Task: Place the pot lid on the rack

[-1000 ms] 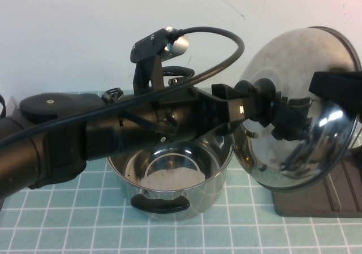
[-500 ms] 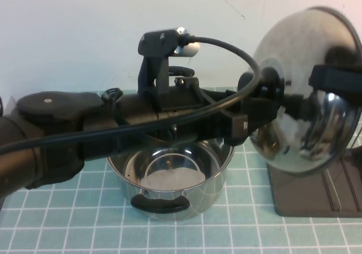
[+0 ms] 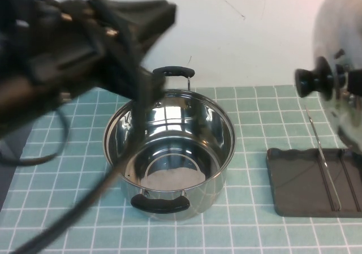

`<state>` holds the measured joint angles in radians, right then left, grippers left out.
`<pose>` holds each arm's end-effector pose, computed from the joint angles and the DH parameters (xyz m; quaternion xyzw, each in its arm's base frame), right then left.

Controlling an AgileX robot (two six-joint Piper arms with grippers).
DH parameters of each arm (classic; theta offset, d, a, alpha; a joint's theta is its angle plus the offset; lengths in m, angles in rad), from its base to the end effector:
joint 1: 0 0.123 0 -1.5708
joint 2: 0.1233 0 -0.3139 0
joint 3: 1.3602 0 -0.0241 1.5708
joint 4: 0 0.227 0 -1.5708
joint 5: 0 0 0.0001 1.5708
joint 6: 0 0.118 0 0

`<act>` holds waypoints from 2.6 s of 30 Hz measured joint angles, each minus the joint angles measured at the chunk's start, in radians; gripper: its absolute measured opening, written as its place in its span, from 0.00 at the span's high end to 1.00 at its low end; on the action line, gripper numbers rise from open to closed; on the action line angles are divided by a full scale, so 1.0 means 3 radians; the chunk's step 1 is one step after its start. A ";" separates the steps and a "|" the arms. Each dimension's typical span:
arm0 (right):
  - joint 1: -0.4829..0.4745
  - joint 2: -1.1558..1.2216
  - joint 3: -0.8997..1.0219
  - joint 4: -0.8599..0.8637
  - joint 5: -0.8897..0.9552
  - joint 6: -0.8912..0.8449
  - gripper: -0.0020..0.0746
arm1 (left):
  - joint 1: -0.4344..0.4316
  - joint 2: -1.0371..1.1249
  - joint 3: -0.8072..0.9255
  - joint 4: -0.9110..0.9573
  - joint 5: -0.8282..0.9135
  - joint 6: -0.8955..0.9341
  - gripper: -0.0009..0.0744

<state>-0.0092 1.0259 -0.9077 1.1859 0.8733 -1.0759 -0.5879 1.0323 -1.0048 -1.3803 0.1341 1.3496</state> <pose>0.1746 0.0823 0.3902 -0.2270 0.7760 0.3071 0.5020 0.1706 -0.1325 0.4518 0.2367 0.6534 -0.2614 0.6698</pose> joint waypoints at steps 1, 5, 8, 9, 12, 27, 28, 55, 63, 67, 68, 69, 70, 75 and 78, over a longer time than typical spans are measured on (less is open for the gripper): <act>0.0000 -0.0047 0.0000 -0.0137 -0.0028 0.0079 0.89 | 0.0000 -0.0069 0.0000 0.0035 -0.0016 0.0000 0.95; 0.0000 -0.0071 0.0000 -0.0345 -0.0079 0.0215 0.89 | 0.0000 -0.0373 0.0060 0.0073 -0.0068 0.0000 0.98; 0.0000 0.0008 0.0000 -0.0365 -0.0104 0.0222 0.89 | 0.0000 -0.0526 0.0219 0.0081 -0.0111 -0.0007 0.98; 0.0000 0.0056 0.0000 -0.0370 -0.0123 0.0222 0.89 | 0.0000 -0.0572 0.0300 0.0081 -0.0156 -0.0013 0.99; 0.0000 0.0240 0.0000 -0.0378 -0.0211 0.0215 0.89 | 0.0000 -0.0701 0.0570 0.0081 -0.0348 -0.0013 0.99; 0.0000 0.0933 0.0000 -0.0445 -0.0300 0.0165 0.89 | 0.0000 -0.1224 0.1322 -0.0223 -0.1346 0.0088 0.99; 0.0000 0.0952 0.0000 -0.0451 -0.0300 0.0162 0.89 | 0.0000 -0.1224 0.1322 -0.0239 -0.1364 0.0123 0.99; 0.0000 0.1047 -0.0016 -0.0360 -0.0238 0.0155 0.57 | 0.0000 -0.1224 0.1322 -0.0557 -0.1550 0.0540 0.99; -0.0268 0.0863 -0.0016 -0.0360 -0.0165 0.0155 0.53 | 0.0000 -0.1317 0.1322 -0.1225 -0.2077 0.1553 0.99; -0.0512 0.0588 -0.0018 -0.0398 -0.0055 0.0155 0.53 | 0.0000 -0.1569 0.1322 -0.1295 -0.2359 0.1690 0.99; -0.0567 0.0519 -0.0018 -0.0431 -0.0010 0.0155 0.53 | 0.0000 -0.1630 0.1322 -0.1301 -0.2379 0.1697 0.99; -0.0608 0.0466 -0.0018 -0.0461 0.0028 0.0155 0.53 | 0.0000 -0.1708 0.1322 -0.1301 -0.2404 0.1706 0.99; -0.0654 0.0397 -0.0018 -0.0487 0.0082 0.0155 0.53 | 0.0000 -0.1789 0.1322 -0.1301 -0.2450 0.1714 0.99; -0.0763 -0.0016 -0.0018 -0.0549 0.0234 0.0114 0.59 | 0.0000 -0.2261 0.1322 -0.1313 -0.2969 0.1730 0.99; -0.0770 -0.0371 -0.0018 -0.0556 0.0219 -0.0021 0.72 | 0.0000 -0.2574 0.1367 -0.1313 -0.3220 0.1735 0.99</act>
<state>-0.2402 0.9144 -0.9130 1.0191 0.9389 -1.0823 -0.5879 0.2602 -0.5946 -1.7741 -0.8317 1.8701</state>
